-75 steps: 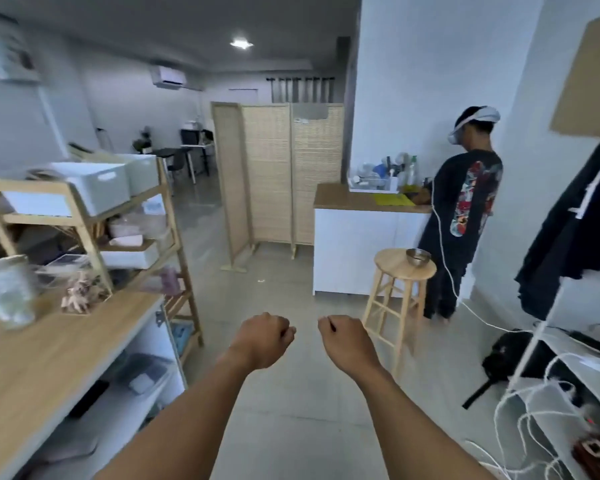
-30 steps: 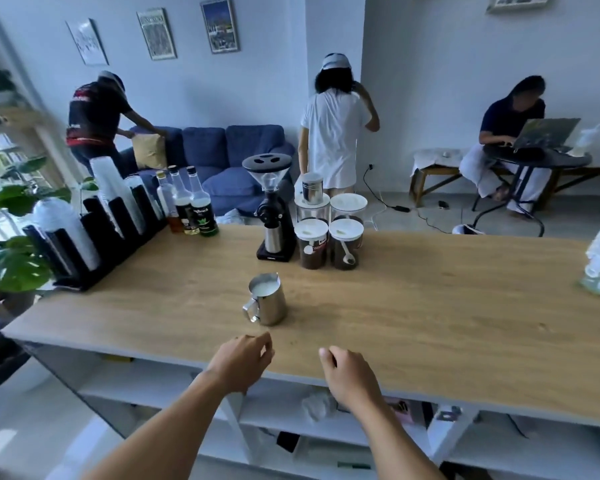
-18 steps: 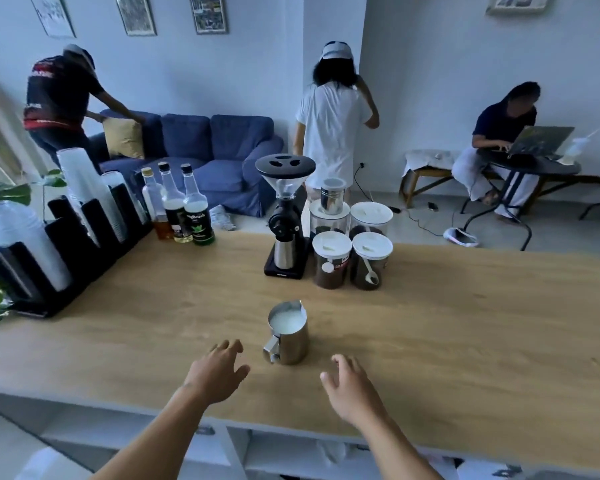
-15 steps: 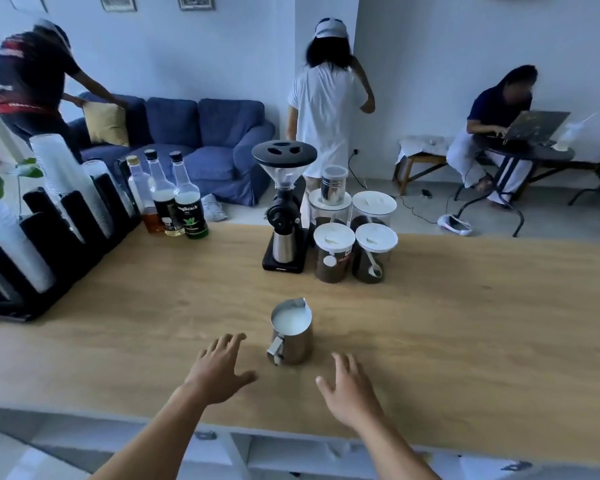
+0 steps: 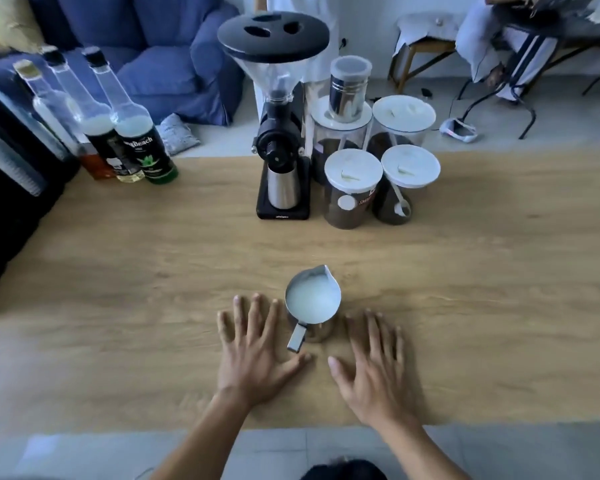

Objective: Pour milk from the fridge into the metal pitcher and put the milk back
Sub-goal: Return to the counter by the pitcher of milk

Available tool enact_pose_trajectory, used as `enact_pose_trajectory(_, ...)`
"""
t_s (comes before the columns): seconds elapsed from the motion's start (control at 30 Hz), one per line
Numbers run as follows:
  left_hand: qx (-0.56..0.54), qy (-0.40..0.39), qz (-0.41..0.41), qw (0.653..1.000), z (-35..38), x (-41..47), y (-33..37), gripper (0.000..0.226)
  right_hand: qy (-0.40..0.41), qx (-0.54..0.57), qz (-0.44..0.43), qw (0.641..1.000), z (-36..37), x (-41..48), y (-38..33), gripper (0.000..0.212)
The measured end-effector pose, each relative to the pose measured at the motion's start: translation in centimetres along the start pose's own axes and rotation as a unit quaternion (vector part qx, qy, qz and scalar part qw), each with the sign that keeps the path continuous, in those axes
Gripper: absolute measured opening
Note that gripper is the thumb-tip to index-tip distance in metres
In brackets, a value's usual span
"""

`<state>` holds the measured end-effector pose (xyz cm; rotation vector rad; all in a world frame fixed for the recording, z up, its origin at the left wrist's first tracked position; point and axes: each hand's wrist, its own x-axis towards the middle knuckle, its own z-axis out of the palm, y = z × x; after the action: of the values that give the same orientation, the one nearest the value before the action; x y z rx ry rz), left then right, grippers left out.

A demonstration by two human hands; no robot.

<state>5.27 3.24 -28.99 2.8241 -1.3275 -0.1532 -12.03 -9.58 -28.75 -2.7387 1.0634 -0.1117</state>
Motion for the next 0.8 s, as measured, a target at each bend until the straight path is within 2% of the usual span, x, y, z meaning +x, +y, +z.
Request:
enact_pose_trajectory(0.47,-0.031,0.014,-0.005,0.999,-1.0,-0.5,0.2,0.082,0.005,-0.005,0.004,1.000,-0.1,0.1,0.0,0.075)
enact_pose_trajectory(0.8,-0.072,0.033,-0.006,0.997,-0.9,-0.5,0.1,0.090,0.006,-0.013,0.008,1.000,-0.1,-0.2,0.0,0.071)
